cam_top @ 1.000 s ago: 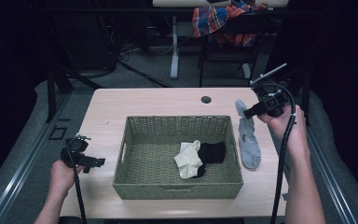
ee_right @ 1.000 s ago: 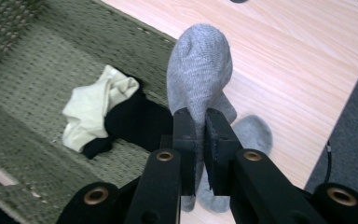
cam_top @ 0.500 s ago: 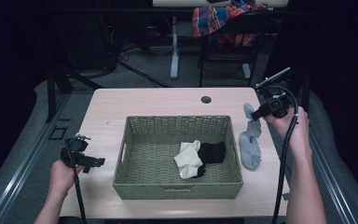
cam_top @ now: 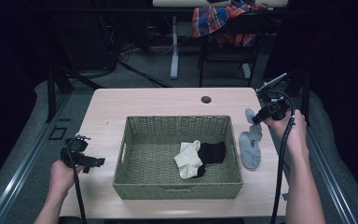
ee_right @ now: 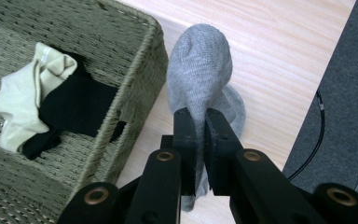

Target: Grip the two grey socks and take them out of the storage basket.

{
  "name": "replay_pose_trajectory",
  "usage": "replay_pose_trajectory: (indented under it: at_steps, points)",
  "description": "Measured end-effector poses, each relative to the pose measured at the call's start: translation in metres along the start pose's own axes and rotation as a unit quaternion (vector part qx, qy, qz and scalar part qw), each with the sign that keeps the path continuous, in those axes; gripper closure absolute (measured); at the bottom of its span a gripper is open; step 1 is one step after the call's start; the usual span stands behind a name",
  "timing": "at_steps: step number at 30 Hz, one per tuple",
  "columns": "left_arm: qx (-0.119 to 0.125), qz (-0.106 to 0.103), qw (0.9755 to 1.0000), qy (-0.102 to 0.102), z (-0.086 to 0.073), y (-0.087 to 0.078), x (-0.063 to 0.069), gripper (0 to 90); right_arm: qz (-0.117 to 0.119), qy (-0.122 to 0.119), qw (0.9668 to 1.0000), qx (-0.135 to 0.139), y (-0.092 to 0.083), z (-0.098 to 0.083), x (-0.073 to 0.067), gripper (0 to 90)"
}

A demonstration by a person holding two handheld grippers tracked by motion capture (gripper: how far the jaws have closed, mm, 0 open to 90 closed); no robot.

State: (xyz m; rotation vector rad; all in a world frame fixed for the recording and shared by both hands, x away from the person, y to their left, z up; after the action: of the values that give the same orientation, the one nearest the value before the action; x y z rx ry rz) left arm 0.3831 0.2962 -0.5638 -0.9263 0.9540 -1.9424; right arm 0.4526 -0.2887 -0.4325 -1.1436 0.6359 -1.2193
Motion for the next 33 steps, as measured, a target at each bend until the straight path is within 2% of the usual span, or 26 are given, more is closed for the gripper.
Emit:
replay_pose_trajectory:
  at_steps: [11,13,17,21,22,24,33]
  points:
    - [-0.002,0.0,1.0,0.002,0.0,0.0,0.0,0.1,0.006,0.003,0.9996,-0.029,0.031,-0.005,0.004,84.8]
    - [-0.002,0.001,1.0,0.002,0.0,0.0,0.0,0.1,0.011,-0.002,0.9992,-0.04,0.038,-0.006,0.005,84.8]
    - [-0.001,0.001,1.0,0.002,0.0,-0.001,0.0,0.1,0.015,0.008,0.9984,-0.053,0.058,-0.011,0.003,84.8]
    - [-0.001,0.001,1.0,0.002,0.0,-0.001,0.0,0.1,0.025,0.001,0.9966,-0.078,0.082,-0.017,0.002,84.8]
    - [-0.001,0.001,1.0,0.002,0.0,-0.001,0.0,0.1,0.026,0.009,0.9964,-0.081,0.09,-0.018,0.0,84.8]
    - [-0.001,0.001,1.0,0.002,0.0,-0.001,0.0,0.1,0.03,0.004,0.9955,-0.09,0.098,-0.021,-0.001,84.7]
    - [0.0,0.001,1.0,0.002,0.0,-0.001,0.0,0.1,0.031,0.002,0.9923,-0.12,0.125,-0.029,-0.006,83.6]
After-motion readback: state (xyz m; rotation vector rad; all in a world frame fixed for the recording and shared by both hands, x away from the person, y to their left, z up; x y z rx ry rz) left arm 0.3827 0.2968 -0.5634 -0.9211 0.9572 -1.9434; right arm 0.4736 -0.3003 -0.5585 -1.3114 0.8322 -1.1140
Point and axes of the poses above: each handheld gripper's, and its own axes: y roughly forward along the jaws, z roughly out of its top, x roughly to its right, the point moved 5 cm from there along y, roughly forward along the jaws, and after that the axes turned 15 degrees about -z, right-handed, at the moved point
